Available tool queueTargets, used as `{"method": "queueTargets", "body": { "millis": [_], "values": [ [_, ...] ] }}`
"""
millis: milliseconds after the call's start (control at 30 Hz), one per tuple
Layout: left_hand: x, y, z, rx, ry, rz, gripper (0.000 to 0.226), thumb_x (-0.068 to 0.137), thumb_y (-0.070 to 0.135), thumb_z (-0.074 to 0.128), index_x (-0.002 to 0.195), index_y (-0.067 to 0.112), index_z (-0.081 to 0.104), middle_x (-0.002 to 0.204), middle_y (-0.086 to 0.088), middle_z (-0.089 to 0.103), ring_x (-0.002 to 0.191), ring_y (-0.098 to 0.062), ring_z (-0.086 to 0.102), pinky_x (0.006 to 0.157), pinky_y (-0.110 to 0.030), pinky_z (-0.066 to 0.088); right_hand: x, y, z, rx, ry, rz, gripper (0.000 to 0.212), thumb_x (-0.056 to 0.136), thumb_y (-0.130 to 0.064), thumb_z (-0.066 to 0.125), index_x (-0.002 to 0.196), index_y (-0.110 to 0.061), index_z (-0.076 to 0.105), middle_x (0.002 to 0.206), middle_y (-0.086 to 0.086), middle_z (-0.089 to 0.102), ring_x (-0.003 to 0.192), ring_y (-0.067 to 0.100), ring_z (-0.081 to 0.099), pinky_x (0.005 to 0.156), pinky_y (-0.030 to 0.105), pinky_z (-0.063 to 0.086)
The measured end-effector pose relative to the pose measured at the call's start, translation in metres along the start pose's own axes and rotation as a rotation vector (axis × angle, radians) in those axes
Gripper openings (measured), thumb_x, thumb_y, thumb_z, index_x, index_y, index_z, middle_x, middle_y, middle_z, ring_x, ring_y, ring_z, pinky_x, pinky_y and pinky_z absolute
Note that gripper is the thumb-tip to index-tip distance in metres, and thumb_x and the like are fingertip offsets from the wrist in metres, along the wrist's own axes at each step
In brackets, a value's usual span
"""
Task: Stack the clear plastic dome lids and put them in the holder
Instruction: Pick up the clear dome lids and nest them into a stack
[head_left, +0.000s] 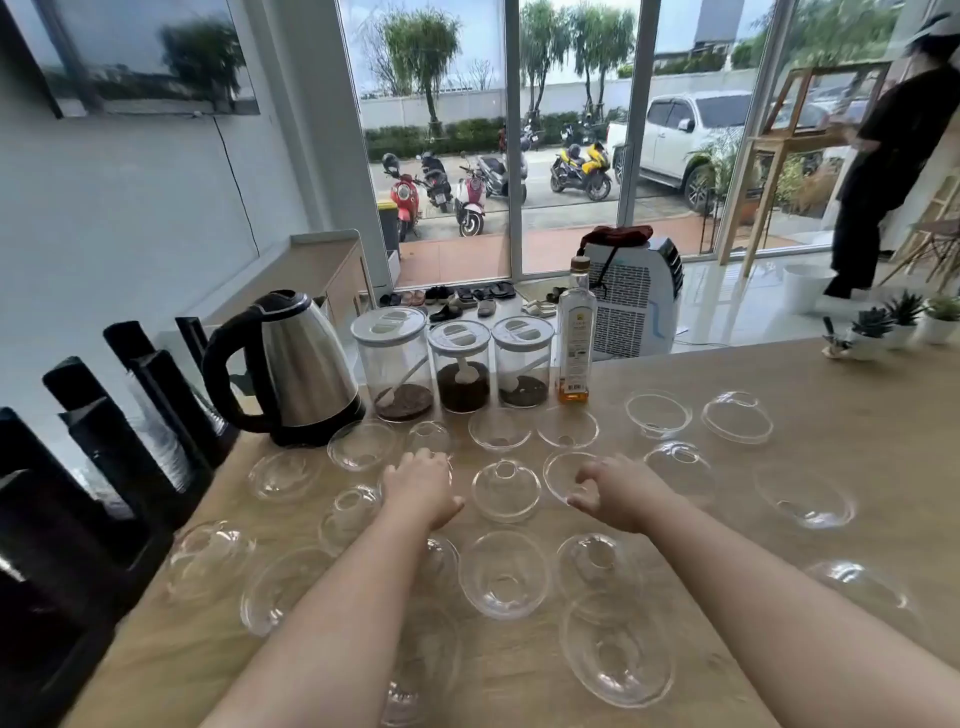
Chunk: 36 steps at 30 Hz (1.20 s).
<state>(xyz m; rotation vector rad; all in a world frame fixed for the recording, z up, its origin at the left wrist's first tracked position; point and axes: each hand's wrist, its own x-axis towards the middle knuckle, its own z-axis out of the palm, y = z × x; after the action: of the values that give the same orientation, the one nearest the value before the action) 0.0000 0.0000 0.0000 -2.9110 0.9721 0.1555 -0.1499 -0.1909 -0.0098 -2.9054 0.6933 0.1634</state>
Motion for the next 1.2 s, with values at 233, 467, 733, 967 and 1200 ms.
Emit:
{"method": "queueTargets", "body": {
  "millis": [233, 467, 733, 967, 1200],
  "values": [
    [0.002, -0.001, 0.011, -0.023, 0.073, -0.038, 0.022, 0.086, 0.025, 0.058, 0.107, 0.021, 0.062, 0.12, 0.0, 0.063, 0.117, -0.023, 0.055, 0.099, -0.036, 0.036, 0.007, -0.007, 0.013, -0.145, 0.018, -0.069, 0.031, 0.085, -0.038, 0.058, 0.113, -0.026, 0.065, 0.125, -0.003, 0.06, 0.124, 0.02, 0.044, 0.099, 0.033, 0.034],
    [0.008, -0.011, 0.025, -0.106, 0.077, -0.107, 0.025, 0.083, 0.01, 0.053, 0.099, 0.021, 0.069, 0.108, -0.001, 0.069, 0.108, -0.023, 0.061, 0.1, -0.035, 0.036, 0.008, -0.004, 0.015, -0.121, 0.093, -0.061, 0.024, 0.088, -0.02, 0.05, 0.101, -0.024, 0.07, 0.112, -0.001, 0.065, 0.114, 0.021, 0.05, 0.092, 0.032, 0.042],
    [0.008, -0.018, 0.005, -0.266, 0.342, -0.014, 0.022, 0.093, 0.025, 0.049, 0.098, 0.02, 0.07, 0.105, 0.001, 0.068, 0.108, -0.023, 0.05, 0.091, -0.035, 0.039, 0.007, 0.002, -0.014, 0.269, 0.293, 0.009, 0.023, 0.093, -0.015, 0.047, 0.106, -0.013, 0.066, 0.108, 0.009, 0.067, 0.105, 0.027, 0.056, 0.087, 0.031, 0.042],
    [0.009, -0.023, -0.024, -1.031, 0.44, -0.087, 0.018, 0.095, 0.014, 0.047, 0.092, 0.012, 0.064, 0.085, -0.001, 0.059, 0.081, -0.017, 0.052, 0.074, -0.028, 0.038, 0.017, -0.01, -0.026, 0.762, 0.361, 0.135, 0.02, 0.093, -0.011, 0.044, 0.096, -0.017, 0.063, 0.079, 0.0, 0.063, 0.072, 0.02, 0.056, 0.067, 0.031, 0.045],
    [0.017, -0.033, -0.015, -1.781, 0.251, -0.34, 0.019, 0.1, 0.005, 0.035, 0.104, 0.01, 0.052, 0.069, -0.001, 0.045, 0.056, -0.01, 0.036, 0.053, -0.018, 0.035, 0.031, -0.025, 0.009, 1.264, 0.086, 0.316, 0.02, 0.095, -0.001, 0.039, 0.104, -0.007, 0.057, 0.07, 0.006, 0.055, 0.056, 0.013, 0.043, 0.051, 0.021, 0.034]
  ]
}}
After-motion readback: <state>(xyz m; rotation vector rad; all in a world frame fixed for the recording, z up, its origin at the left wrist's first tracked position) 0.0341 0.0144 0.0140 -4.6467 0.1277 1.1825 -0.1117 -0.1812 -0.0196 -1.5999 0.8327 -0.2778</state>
